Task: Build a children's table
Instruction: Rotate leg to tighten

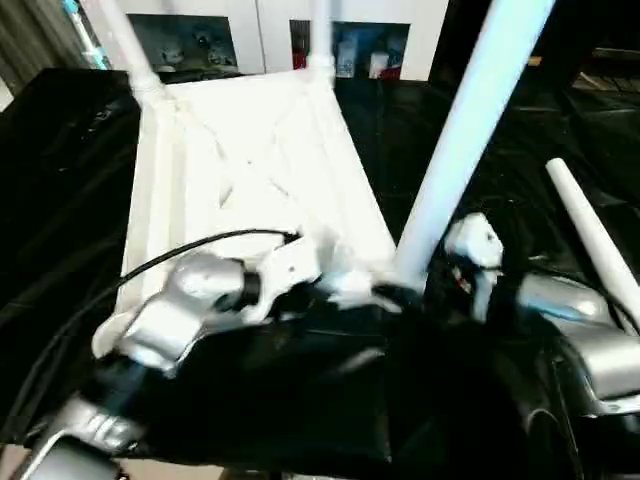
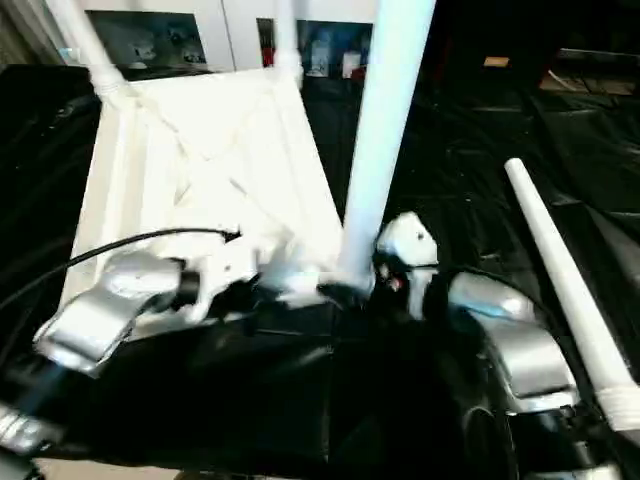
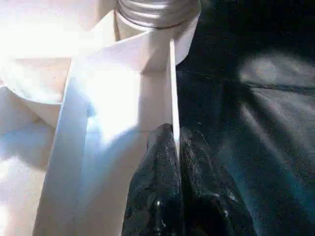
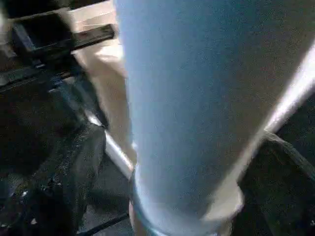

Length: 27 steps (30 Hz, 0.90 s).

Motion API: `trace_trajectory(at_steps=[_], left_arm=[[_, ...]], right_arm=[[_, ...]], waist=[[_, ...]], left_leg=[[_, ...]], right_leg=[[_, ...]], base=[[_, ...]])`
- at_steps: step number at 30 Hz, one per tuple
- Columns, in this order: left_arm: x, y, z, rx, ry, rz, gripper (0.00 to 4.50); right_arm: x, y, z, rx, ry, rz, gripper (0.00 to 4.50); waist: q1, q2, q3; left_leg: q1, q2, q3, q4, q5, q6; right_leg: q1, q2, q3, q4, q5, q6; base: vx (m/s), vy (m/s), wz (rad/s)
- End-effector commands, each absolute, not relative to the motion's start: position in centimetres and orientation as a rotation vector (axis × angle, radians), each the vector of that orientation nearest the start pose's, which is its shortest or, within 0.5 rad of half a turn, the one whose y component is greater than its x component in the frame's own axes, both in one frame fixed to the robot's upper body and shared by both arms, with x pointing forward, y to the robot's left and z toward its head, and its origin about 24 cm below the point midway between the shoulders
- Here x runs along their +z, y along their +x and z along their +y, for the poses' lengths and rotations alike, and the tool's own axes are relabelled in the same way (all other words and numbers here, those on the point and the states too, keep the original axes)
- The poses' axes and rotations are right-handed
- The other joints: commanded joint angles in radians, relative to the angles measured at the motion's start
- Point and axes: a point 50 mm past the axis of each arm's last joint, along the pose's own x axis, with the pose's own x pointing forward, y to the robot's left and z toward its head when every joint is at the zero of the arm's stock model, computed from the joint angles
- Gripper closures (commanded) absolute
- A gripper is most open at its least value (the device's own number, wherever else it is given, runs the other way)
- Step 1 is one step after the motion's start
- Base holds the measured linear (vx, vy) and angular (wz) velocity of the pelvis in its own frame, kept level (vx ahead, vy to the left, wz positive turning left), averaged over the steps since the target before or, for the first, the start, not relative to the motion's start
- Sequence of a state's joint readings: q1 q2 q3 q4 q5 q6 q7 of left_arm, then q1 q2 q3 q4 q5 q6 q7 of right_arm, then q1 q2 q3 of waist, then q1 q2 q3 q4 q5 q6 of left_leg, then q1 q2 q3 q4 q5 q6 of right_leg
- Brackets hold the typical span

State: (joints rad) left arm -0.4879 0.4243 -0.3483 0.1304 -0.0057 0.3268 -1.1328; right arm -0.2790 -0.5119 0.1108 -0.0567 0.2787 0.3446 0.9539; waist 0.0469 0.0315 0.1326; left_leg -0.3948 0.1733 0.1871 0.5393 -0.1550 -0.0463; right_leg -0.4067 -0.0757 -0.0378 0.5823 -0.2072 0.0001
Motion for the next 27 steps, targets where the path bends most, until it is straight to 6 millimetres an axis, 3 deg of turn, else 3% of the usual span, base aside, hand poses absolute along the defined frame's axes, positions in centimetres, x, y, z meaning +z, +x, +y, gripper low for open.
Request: trace_trajectory(at_steps=[1, 7, 8, 10, 18, 27], left_arm=[[8.4, 28.3, 10.5, -1.434, 0.411, 0.308, 4.50], [8.3, 28.1, 11.0, -1.440, 0.417, 0.321, 4.50], [8.3, 28.0, 11.1, -1.443, 0.417, 0.326, 4.50], [8.3, 28.0, 11.2, -1.446, 0.419, 0.330, 4.50], [8.3, 28.0, 11.3, -1.449, 0.422, 0.333, 4.50], [8.2, 28.1, 11.5, -1.448, 0.422, 0.338, 4.50]], right_arm=[[10.0, 27.1, -15.9, 1.118, -0.230, 0.184, 0.09], [9.4, 27.2, -16.0, 1.122, -0.242, 0.201, 0.09], [9.2, 27.3, -16.1, 1.118, -0.243, 0.207, 0.33], [9.0, 27.3, -16.2, 1.117, -0.259, 0.213, 0.42], [8.7, 27.3, -16.3, 1.122, -0.276, 0.224, 1.24], [8.3, 27.3, -16.2, 1.133, -0.287, 0.224, 1.73]], waist=[[0.001, -0.018, -0.063], [0.001, -0.019, -0.056], [0.002, -0.017, -0.055], [0.000, -0.017, -0.054], [0.000, -0.018, -0.061], [-0.001, -0.019, -0.060]], left_leg=[[0.021, 0.057, -0.016, -0.032, -0.022, 0.211], [0.023, 0.058, -0.016, -0.037, -0.110, 0.155], [0.023, 0.057, -0.016, -0.037, -0.118, 0.147], [0.022, 0.056, -0.017, -0.038, -0.121, 0.141], [0.020, 0.053, -0.016, -0.029, -0.058, 0.176], [0.021, 0.054, -0.016, -0.029, -0.071, 0.176]], right_leg=[[0.053, -0.064, 0.039, -0.031, 0.141, -0.299], [0.047, -0.067, 0.041, -0.042, -0.026, -0.289], [0.046, -0.066, 0.041, -0.042, -0.039, -0.286], [0.046, -0.065, 0.042, -0.043, -0.044, -0.281], [0.050, -0.063, 0.041, -0.031, 0.070, -0.297], [0.049, -0.063, 0.040, -0.032, 0.043, -0.299]], base=[[0.000, 0.000, 0.00], [0.000, 0.000, 0.00], [0.000, 0.000, 0.00], [0.000, 0.000, 0.00], [0.000, 0.000, 0.00], [0.000, 0.000, 0.00]])
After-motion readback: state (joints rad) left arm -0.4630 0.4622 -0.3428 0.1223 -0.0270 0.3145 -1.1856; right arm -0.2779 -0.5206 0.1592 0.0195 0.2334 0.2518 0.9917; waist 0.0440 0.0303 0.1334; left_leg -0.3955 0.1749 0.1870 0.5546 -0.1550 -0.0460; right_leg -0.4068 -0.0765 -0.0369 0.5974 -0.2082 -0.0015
